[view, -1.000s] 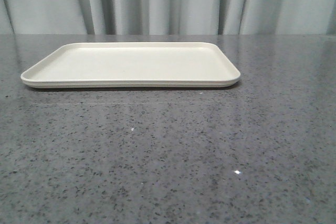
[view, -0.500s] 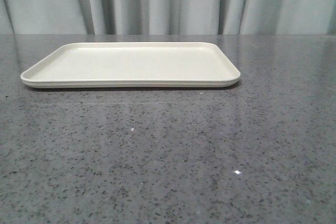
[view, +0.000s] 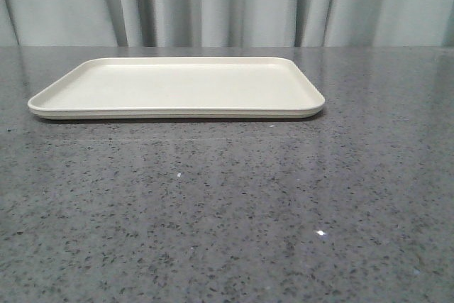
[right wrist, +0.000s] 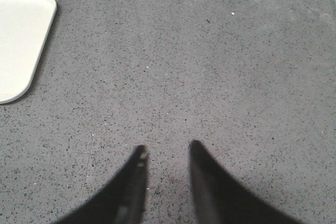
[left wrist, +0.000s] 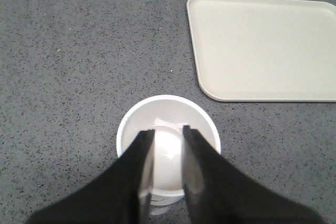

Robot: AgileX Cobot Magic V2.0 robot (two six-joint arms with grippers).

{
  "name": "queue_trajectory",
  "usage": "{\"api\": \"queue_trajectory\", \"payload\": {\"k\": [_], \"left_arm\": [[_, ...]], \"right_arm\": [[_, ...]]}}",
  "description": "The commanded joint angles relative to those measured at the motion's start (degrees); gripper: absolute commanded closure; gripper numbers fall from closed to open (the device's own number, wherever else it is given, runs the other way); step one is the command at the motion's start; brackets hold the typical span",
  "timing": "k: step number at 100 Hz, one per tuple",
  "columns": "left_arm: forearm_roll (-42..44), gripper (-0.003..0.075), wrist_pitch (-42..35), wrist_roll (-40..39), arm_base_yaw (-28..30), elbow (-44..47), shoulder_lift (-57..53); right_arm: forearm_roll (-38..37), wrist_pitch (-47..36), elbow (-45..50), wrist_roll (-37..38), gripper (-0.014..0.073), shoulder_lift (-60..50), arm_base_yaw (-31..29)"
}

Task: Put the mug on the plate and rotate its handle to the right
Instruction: 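Carry the mug over the tray with the left gripper and lower it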

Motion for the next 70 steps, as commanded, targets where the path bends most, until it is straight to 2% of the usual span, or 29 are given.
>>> {"api": "queue_trajectory", "payload": {"k": [1, 4, 11, 18, 41, 70], "left_arm": [[-1.45, 0.0367, -3.37, 0.76, 0.07, -1.95, 0.66], [-1.45, 0.0303, -3.37, 0.76, 0.07, -1.95, 0.66], [-1.45, 0.0167, -3.37, 0.76, 0.07, -1.95, 0.66], [-1.19, 0.0108, -3.83, 0.76, 0.07, -1.95, 0.66], [2.12, 0.0153, -2.60, 0.66, 0.07, -1.95, 3.18], [3.82, 0.0155, 0.83, 0.66, 0.07, -1.95, 12.25]], "right_arm": [[0.00, -3.67, -1.90, -0.22, 0.0130, 0.63, 0.09], [0.00, -3.73, -1.90, -0.22, 0.0067, 0.63, 0.09], [0.00, -3.81, -1.90, -0.22, -0.0010, 0.63, 0.09], [0.00, -3.81, -1.90, -0.22, -0.0024, 0.63, 0.09], [0.00, -3.99, -1.90, -0.22, -0.0022, 0.63, 0.09], [0.00, -3.99, -1.90, -0.22, -0.0022, 0.63, 0.09]]}}
